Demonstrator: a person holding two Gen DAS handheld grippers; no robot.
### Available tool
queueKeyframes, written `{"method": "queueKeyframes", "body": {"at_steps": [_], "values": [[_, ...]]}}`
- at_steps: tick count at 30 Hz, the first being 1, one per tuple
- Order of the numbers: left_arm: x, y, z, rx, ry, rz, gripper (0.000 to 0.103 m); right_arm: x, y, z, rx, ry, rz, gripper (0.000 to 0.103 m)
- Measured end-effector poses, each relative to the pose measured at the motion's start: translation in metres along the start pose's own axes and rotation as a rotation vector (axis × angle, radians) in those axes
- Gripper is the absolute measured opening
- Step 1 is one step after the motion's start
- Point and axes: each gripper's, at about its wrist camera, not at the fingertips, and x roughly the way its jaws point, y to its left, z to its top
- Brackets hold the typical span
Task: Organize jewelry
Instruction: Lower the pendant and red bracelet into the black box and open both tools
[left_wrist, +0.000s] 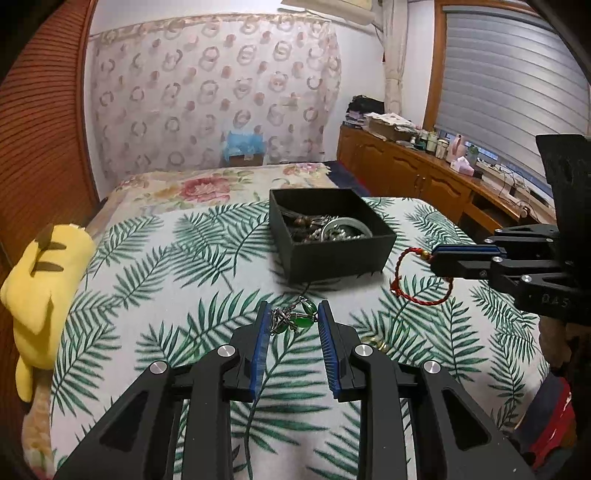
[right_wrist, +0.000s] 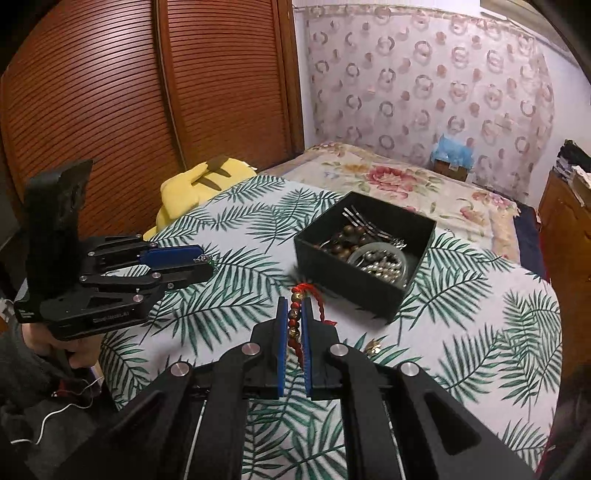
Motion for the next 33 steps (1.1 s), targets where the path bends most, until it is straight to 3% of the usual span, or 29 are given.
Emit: {"method": "queueKeyframes", "body": {"at_steps": [14, 24, 33], "values": [[0.020, -0.010, 0.047, 0.045, -0.044, -0.015, 0.024, 0.018, -0.052, 0.050, 0.020, -0.065, -0.092, 0.008], [0.046, -0.012, 0.064, 0.074, -0.034, -0.006, 0.024, 0.065, -0.096, 0.067, 0.113, -0.027, -0.091, 0.008], [0.069, -0.017, 0.077, 0.095, -0.018, -0.007, 0.024, 0.094, -0.113, 0.071, 0.190, 0.021, -0.074, 0.009]]}}
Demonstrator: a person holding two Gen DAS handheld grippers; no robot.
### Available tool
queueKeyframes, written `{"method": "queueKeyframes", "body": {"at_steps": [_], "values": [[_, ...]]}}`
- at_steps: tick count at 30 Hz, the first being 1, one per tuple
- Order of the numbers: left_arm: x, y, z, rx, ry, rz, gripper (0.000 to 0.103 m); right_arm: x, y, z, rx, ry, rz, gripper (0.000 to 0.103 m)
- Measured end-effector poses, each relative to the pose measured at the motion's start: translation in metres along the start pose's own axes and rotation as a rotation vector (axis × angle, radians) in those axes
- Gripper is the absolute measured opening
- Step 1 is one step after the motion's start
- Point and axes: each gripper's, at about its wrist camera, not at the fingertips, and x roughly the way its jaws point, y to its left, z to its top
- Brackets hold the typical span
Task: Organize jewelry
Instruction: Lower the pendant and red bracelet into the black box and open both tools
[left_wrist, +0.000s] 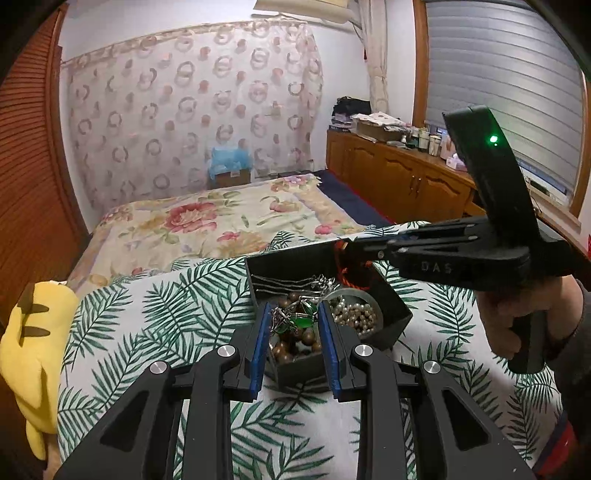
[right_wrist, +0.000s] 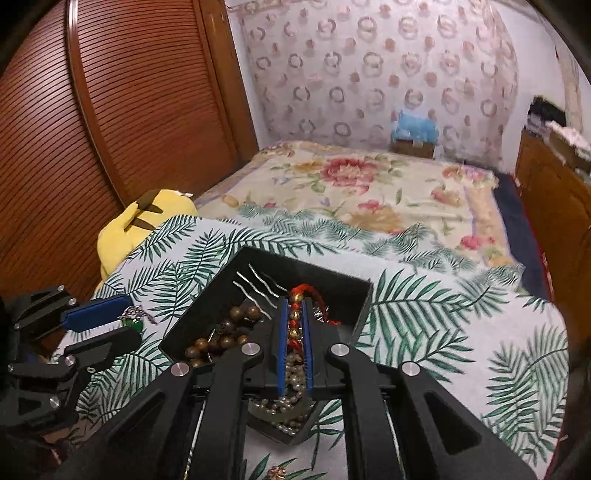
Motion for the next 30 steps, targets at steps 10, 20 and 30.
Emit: {"method": "queueKeyframes", "body": {"at_steps": [10, 20, 30], "values": [[0.028, -0.007, 0.018, 0.019, 0.030, -0.011, 0.024, -0.017, -0.012, -0.013, 0.006, -0.023, -0.030, 0.023], [0.040, -0.015, 0.025, 0.030, 0.040, -0.010, 0.045, -0.056, -0.017, -0.053, -0.037, -0.040, -0.055, 0.023], [0.010, -0.025, -0.012, 0.058, 0.068, -0.038, 0.046, -0.055, 0.011, -0.102, -0.105, 0.031, -0.032, 0.023]]}}
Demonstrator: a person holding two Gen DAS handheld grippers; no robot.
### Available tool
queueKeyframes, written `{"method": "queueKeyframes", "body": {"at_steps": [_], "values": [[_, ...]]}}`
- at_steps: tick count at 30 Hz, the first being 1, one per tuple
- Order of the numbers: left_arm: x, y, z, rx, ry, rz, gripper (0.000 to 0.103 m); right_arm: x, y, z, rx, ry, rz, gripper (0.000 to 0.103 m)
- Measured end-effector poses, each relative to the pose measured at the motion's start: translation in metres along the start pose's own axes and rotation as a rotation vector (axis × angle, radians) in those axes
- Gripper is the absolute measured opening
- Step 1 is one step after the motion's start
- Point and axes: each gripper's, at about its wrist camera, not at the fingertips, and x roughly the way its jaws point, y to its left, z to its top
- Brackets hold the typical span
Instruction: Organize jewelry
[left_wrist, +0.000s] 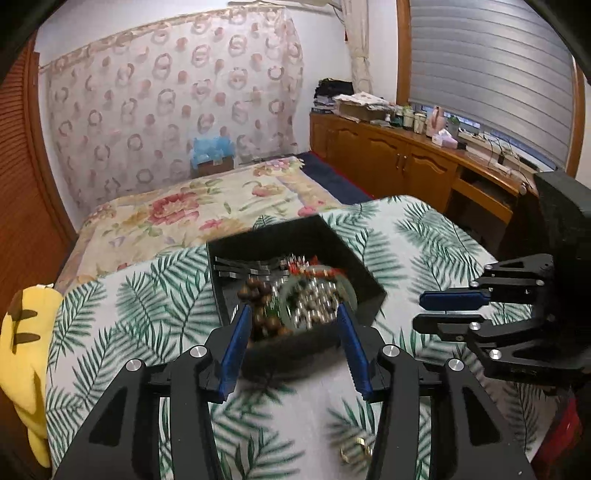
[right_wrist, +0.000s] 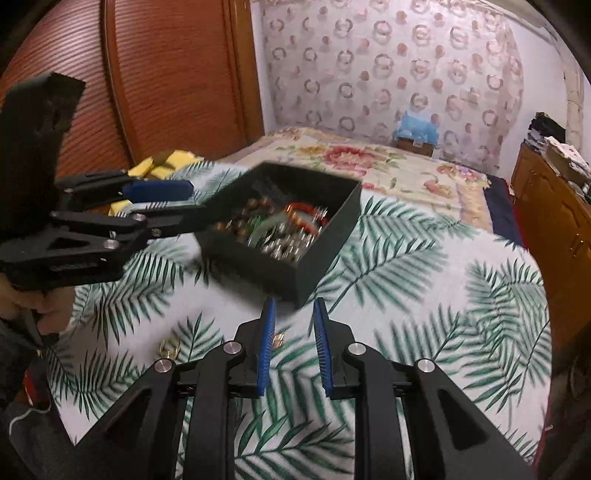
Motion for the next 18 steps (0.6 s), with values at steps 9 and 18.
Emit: {"method": "queueKeyframes", "body": {"at_steps": [9, 18], "values": [[-0.009, -0.003, -0.039, -0.014, 0.070, -0.042, 0.048, 0.031, 0.009, -0.017, -0.029, 0.101, 0.002, 0.024], [-0.004, -0.012, -0.067, -0.010, 0.140, -0.082, 0.049, 0.045, 0.017, -0.011, -0.084, 0.135, -0.015, 0.024]]}}
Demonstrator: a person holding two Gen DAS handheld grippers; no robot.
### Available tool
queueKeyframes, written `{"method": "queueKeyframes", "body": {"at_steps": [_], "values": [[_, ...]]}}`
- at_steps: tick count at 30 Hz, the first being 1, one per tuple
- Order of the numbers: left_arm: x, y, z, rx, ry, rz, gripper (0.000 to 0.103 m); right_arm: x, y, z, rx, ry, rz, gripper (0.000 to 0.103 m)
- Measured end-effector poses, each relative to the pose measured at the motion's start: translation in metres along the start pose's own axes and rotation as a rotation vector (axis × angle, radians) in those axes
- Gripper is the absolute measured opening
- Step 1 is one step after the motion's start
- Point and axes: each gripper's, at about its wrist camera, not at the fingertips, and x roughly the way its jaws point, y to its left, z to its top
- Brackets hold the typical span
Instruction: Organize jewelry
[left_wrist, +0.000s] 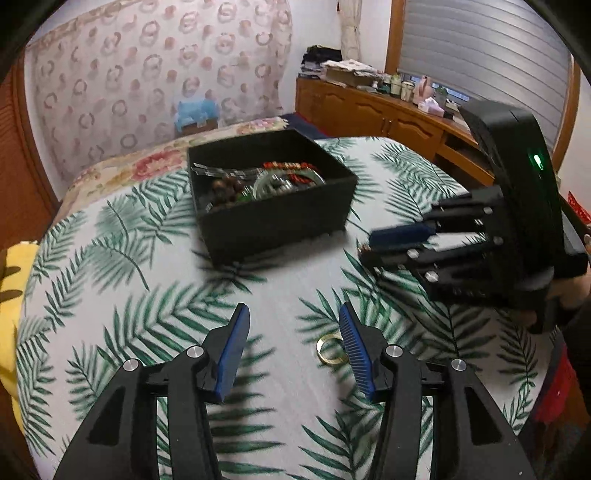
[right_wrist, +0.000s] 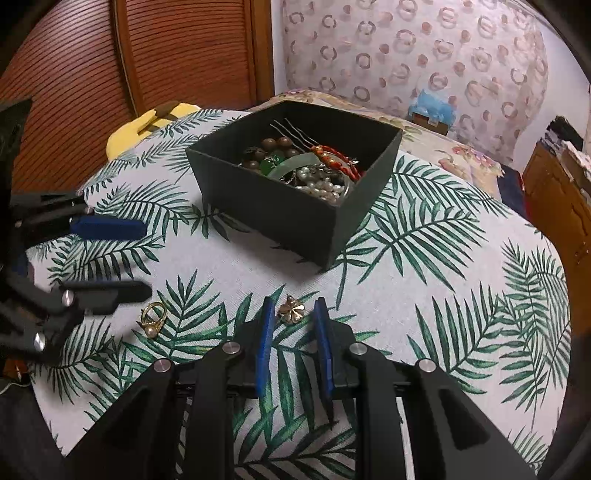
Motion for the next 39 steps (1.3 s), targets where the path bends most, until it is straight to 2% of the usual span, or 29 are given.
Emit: {"method": "queueKeyframes", "body": {"at_steps": [2, 13, 16, 20, 25, 33, 39], "values": [[0.001, -0.003, -0.005, 0.005, 0.011, -0.009, 0.050, 0.000, 0.003, 0.000, -0.028, 0.000, -0.009, 0.017], [0.011, -0.025, -0.014, 0.066, 0.062, -0.037, 0.050, -0.021, 0.001, -0.010, 0.010, -0.048, 0.016, 0.017], [0.013, -0.027, -0.013, 0.077, 0.060, -0.023, 0.044, -0.025, 0.001, -0.011, 0.016, -0.057, 0.015, 0.017], [0.014, -0.028, -0.011, 0.095, 0.055, -0.004, 0.024, -0.028, 0.002, -0.011, 0.015, -0.069, 0.012, 0.017], [0.012, -0.033, -0.011, 0.125, 0.052, -0.006, 0.024, -0.034, 0.005, -0.008, 0.003, -0.087, -0.002, 0.017], [0.000, -0.023, 0.010, 0.094, -0.017, 0.017, 0.024, -0.055, 0.001, 0.021, 0.013, -0.176, -0.007, 0.017], [-0.010, -0.008, 0.035, 0.060, -0.082, 0.051, 0.024, -0.050, -0.004, 0.053, 0.015, -0.211, -0.010, 0.017]]}}
